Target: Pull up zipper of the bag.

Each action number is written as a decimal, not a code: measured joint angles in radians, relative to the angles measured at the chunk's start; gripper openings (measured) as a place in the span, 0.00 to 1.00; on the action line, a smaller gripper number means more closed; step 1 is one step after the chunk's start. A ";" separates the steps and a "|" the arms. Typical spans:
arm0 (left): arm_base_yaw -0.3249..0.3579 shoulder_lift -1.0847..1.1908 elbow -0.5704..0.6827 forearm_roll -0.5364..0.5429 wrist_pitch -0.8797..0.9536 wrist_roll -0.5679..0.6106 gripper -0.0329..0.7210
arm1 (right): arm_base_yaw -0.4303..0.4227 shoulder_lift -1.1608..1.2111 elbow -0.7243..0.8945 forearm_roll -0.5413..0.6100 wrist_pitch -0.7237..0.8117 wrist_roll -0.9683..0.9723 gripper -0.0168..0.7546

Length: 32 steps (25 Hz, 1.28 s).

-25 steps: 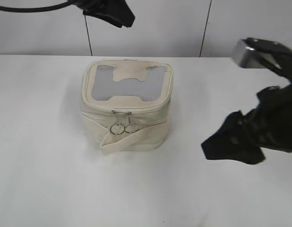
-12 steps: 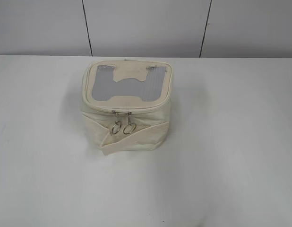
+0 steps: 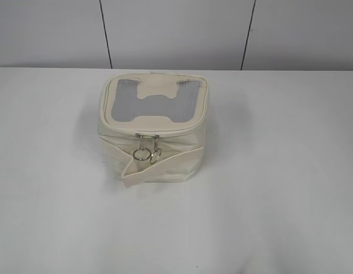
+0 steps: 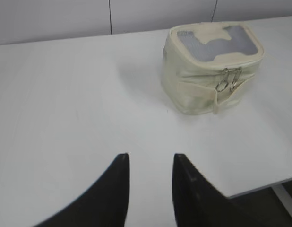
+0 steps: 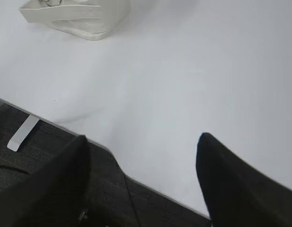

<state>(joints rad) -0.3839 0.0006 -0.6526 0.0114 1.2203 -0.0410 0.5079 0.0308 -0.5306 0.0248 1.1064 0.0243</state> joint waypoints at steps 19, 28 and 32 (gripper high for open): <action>0.002 0.011 0.114 -0.035 -0.162 0.068 0.36 | -0.005 -0.005 0.032 0.002 -0.056 0.000 0.69; 0.237 -0.005 0.114 -0.037 -0.165 0.069 0.36 | -0.346 -0.037 0.032 0.000 -0.057 0.000 0.69; 0.248 -0.007 0.114 -0.036 -0.167 0.069 0.36 | -0.383 -0.037 0.032 0.001 -0.058 0.000 0.69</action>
<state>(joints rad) -0.1358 -0.0062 -0.5387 -0.0245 1.0533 0.0275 0.1248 -0.0066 -0.4989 0.0256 1.0483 0.0243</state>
